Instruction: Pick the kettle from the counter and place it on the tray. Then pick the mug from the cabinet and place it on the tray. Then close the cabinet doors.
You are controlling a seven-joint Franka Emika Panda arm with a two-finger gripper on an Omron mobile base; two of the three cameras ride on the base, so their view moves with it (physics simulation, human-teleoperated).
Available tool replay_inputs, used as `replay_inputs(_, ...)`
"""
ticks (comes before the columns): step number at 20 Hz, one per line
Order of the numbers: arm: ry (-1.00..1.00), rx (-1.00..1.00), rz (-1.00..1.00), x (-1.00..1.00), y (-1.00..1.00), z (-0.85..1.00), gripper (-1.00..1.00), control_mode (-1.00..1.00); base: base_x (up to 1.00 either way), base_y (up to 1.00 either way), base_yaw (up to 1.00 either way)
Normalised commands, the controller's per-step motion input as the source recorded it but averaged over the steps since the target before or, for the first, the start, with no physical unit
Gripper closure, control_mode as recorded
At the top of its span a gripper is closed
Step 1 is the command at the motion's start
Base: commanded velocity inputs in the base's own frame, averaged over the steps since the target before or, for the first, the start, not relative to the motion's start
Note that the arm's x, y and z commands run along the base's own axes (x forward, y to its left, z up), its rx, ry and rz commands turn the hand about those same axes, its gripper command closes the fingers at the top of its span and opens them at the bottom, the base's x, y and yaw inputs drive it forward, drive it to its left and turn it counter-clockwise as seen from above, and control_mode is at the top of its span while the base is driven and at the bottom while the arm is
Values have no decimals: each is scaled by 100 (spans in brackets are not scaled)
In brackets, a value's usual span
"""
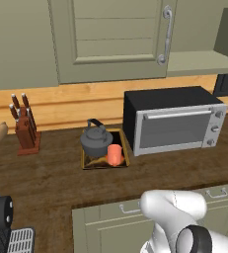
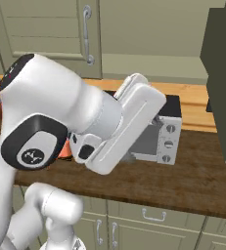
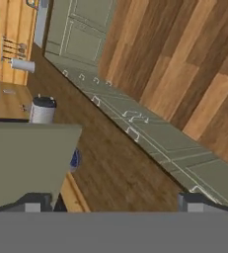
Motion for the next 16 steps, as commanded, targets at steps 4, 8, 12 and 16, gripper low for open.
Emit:
replay_inputs(4, -7, -14, -18, -56, -22, 5, -100, -100, 0, 0, 0)
replay_inputs(8, -5, -10, -14, -61, -38, 7, -100, -100, 0, 0, 0)
replay_inputs(12, -1, -2, -5, -28, -51, 9, -100, -100, 0, 0, 0)
replay_inputs(16, -5, 0, -3, -2, -53, 6, -100, -100, 0, 0, 0)
